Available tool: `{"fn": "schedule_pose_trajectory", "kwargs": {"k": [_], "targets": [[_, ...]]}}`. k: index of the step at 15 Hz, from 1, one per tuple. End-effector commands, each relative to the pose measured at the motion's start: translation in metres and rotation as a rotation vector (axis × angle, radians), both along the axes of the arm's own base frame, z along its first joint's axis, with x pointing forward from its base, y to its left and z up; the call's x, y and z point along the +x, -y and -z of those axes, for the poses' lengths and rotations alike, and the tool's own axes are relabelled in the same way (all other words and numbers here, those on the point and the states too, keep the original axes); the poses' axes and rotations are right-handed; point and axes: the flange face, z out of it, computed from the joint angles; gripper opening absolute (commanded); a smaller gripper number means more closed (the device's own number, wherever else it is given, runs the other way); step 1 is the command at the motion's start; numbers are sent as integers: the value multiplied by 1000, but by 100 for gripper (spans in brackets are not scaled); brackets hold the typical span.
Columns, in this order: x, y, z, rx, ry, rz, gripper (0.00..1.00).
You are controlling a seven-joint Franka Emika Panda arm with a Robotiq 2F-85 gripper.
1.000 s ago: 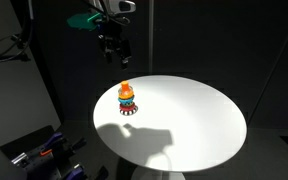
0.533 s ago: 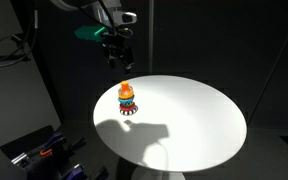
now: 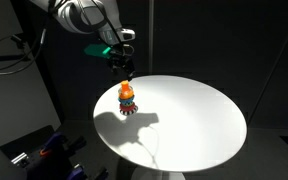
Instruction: Remove the plastic ring from the orange rod and put it on the table
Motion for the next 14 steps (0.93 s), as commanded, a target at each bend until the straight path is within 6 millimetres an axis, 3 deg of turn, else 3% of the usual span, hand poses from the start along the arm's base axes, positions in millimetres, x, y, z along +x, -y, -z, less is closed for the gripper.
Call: {"fn": "schedule_pose_trajectory", "kwargs": {"k": [1,7,14], "targets": [[18,-24,15,-27,44,-19,100],[36,-54,46,-49,60,-65,100],[49,-68,72,-86,56,-78,100]]}}
